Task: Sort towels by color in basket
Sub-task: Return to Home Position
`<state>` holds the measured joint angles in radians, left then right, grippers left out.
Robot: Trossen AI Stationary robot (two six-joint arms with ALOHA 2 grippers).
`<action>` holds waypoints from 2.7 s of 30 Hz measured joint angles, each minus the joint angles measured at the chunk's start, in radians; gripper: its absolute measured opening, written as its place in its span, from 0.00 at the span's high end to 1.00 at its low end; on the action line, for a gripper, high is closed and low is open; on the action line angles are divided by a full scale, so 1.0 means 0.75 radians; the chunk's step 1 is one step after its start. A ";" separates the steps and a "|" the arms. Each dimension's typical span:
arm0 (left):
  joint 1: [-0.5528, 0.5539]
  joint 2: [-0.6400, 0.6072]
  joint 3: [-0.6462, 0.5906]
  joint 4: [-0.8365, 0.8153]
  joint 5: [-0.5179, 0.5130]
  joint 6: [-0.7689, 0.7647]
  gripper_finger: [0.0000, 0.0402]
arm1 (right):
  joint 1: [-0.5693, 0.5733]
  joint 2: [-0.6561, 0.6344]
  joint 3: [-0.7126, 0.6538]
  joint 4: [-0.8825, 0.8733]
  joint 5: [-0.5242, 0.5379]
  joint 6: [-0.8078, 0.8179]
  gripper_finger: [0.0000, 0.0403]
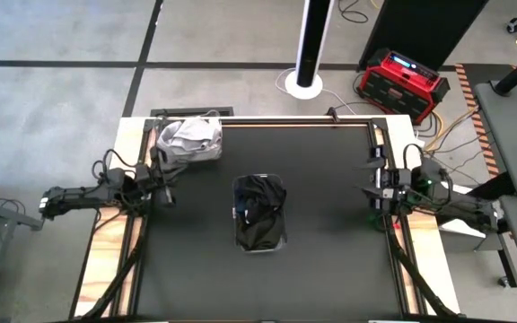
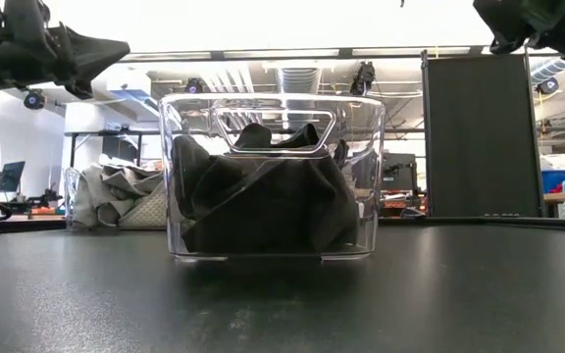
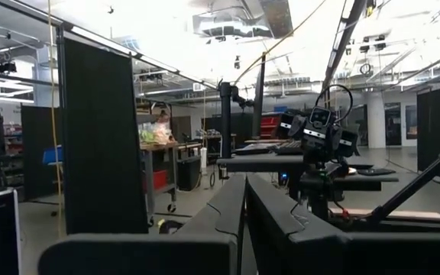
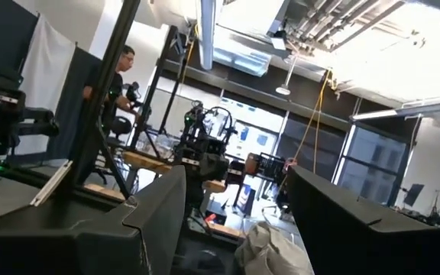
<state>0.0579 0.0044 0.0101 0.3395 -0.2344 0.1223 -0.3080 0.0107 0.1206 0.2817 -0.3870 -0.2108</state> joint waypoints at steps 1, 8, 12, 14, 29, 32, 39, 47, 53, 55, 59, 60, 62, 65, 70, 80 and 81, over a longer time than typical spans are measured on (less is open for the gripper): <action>0.000 0.000 0.000 -0.007 -0.001 0.000 1.00 | 0.000 -0.013 -0.012 0.006 -0.001 0.002 0.46; 0.000 0.001 -0.001 -0.033 -0.001 -0.001 1.00 | 0.000 -0.013 -0.054 0.007 0.007 -0.002 0.46; 0.000 0.004 -0.001 -0.075 -0.002 0.024 1.00 | 0.000 -0.010 -0.129 0.018 0.006 -0.014 0.46; 0.000 0.006 -0.001 -0.100 -0.002 0.038 1.00 | 0.000 -0.009 -0.145 -0.026 0.018 -0.018 0.46; 0.000 0.035 -0.001 -0.128 -0.015 0.069 1.00 | 0.000 0.024 -0.145 -0.067 0.028 0.033 0.46; 0.000 0.048 0.000 -0.128 -0.016 0.069 1.00 | 0.000 0.024 -0.145 -0.067 0.028 0.070 0.46; 0.000 0.081 0.011 -0.129 -0.018 0.069 1.00 | 0.000 0.024 -0.146 -0.067 0.028 0.119 0.46; 0.000 0.115 0.012 -0.129 -0.018 0.069 1.00 | 0.000 0.024 -0.146 -0.067 0.028 0.129 0.46; 0.001 0.140 0.013 -0.129 -0.018 0.069 1.00 | 0.000 0.024 -0.146 -0.067 0.028 0.142 0.46; 0.001 0.147 0.013 -0.129 -0.018 0.069 1.00 | 0.000 0.024 -0.146 -0.067 0.028 0.141 0.46; 0.001 0.163 0.014 -0.129 -0.018 0.069 1.00 | 0.000 0.024 -0.146 -0.067 0.028 0.141 0.46; 0.001 0.166 0.014 -0.129 -0.018 0.069 1.00 | 0.000 0.024 -0.146 -0.067 0.028 0.141 0.46; 0.001 0.175 0.015 -0.129 -0.018 0.069 1.00 | 0.000 0.024 -0.147 -0.067 0.028 0.142 0.46; 0.001 0.188 0.015 -0.129 -0.018 0.069 1.00 | 0.000 0.024 -0.147 -0.067 0.028 0.141 0.46; 0.001 0.212 0.015 -0.129 -0.018 0.069 1.00 | 0.000 0.024 -0.147 -0.067 0.028 0.141 0.46; 0.001 0.257 0.016 -0.129 -0.018 0.069 1.00 | 0.000 0.024 -0.147 -0.067 0.028 0.141 0.46; 0.001 0.261 0.016 -0.129 -0.018 0.070 1.00 | 0.000 0.024 -0.147 -0.067 0.028 0.141 0.46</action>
<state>0.0586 0.2002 0.0218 0.2429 -0.2480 0.1744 -0.3080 0.0284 0.0105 0.2314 -0.3660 -0.1047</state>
